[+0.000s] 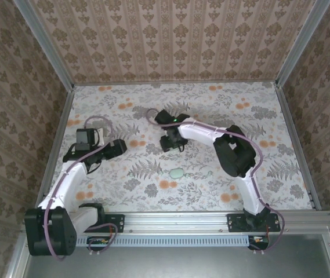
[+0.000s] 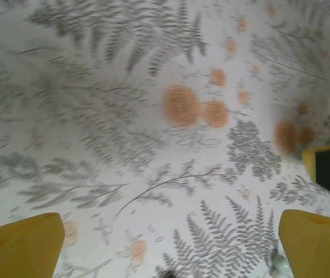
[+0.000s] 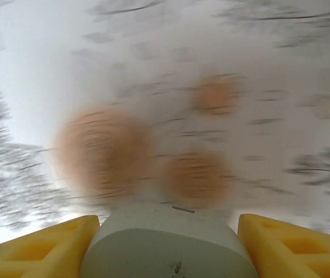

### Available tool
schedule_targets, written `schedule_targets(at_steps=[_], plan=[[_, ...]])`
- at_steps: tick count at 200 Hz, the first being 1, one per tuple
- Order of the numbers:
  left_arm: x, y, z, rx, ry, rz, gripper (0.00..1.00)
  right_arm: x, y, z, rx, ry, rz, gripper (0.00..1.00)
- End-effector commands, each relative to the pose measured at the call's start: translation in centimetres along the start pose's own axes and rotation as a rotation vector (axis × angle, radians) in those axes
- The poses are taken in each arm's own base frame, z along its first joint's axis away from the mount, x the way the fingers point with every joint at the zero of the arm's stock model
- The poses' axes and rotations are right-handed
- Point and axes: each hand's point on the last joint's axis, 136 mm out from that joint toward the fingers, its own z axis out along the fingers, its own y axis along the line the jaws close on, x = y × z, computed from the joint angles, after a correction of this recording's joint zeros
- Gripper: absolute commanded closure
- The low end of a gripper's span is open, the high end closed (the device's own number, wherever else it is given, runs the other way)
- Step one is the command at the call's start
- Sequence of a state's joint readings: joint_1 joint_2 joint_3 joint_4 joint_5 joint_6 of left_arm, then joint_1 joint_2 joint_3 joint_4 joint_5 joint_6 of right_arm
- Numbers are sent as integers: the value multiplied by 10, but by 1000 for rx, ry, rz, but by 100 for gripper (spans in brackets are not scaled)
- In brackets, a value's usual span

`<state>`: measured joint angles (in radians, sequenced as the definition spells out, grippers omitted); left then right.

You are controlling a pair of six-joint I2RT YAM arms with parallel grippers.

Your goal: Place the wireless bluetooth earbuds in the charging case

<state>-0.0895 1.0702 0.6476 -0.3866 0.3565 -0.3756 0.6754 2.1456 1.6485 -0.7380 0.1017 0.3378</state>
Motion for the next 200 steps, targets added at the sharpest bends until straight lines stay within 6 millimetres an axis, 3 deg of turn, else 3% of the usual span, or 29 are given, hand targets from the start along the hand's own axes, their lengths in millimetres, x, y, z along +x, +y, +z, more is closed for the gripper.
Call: schedule_targets(at_steps=[1,23,57,86,106,146,176,200], plan=[[-19,-37,4,104,-41,149,4,8,-29,-12,43,33,67,37],[-11,-62,16,152,-14,296,4,14,-47,-7,46,68,97,38],[7,-104,29,253,22,559,3,21,-54,0,48,96,54,37],[23,-135,32,329,36,772,1,27,-57,3,56,116,27,25],[25,-148,33,367,9,874,0,25,-59,-6,54,105,28,17],[25,-191,46,442,-4,1087,0,22,-72,-32,21,62,73,14],[37,-223,66,540,57,1183,0,24,-81,-46,-114,13,155,18],[45,-235,90,556,156,1219,2,30,-100,-54,-175,-18,256,18]])
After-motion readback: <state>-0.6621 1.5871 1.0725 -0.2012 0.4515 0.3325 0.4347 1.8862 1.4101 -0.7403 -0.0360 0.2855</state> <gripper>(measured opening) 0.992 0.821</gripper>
